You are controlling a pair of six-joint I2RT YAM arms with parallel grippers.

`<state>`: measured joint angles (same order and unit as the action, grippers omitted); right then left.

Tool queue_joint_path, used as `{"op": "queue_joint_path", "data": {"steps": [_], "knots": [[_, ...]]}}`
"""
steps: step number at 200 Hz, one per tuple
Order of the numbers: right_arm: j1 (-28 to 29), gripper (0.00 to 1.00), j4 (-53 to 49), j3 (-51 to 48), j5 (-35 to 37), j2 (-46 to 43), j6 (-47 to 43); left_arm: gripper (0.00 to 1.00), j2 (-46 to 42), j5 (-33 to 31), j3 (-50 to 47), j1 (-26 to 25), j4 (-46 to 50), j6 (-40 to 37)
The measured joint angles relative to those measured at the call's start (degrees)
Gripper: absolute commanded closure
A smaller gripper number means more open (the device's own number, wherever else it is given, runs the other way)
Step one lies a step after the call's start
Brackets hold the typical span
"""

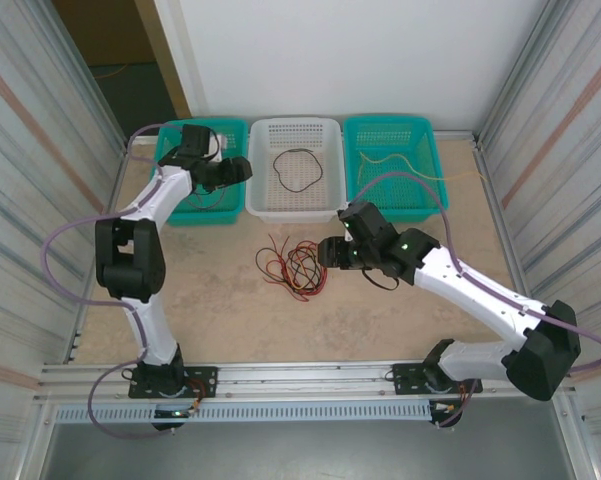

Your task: Untangle the cables

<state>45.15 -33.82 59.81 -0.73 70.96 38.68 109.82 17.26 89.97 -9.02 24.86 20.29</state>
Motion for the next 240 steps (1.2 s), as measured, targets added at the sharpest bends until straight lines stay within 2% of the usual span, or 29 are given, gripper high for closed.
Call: {"op": "queue_joint_path", "data": {"steps": [40,107,153,179,205,240], "knots": [[0.28,0.46,-0.48,0.0,0.96,0.02,-0.02,0.23,1.79,3.21,0.0,-1.01,-1.22,0.55],[0.28,0.45,-0.61,-0.02,1.01,-0.2,0.0,0.26,3.02,3.78,0.0,-3.21,-1.18,0.76],[0.28,0.45,-0.74,-0.09,1.16,-0.72,0.0,0.26,3.02,3.52,0.0,-3.23,-1.11,0.9],[0.28,0.44,-0.85,-0.09,1.4,-0.72,-0.07,0.26,2.47,0.61,0.0,-3.39,0.2,0.37],[0.28,0.45,-1.03,-0.13,2.1,-0.57,-0.37,0.26,-1.77,-4.26,-1.18,-3.5,2.4,-0.87],[-0.2,0.48,-0.96,-0.13,2.43,2.84,-1.4,0.26,-15.61,-9.46,-6.14,-3.76,4.76,-1.7]]}}
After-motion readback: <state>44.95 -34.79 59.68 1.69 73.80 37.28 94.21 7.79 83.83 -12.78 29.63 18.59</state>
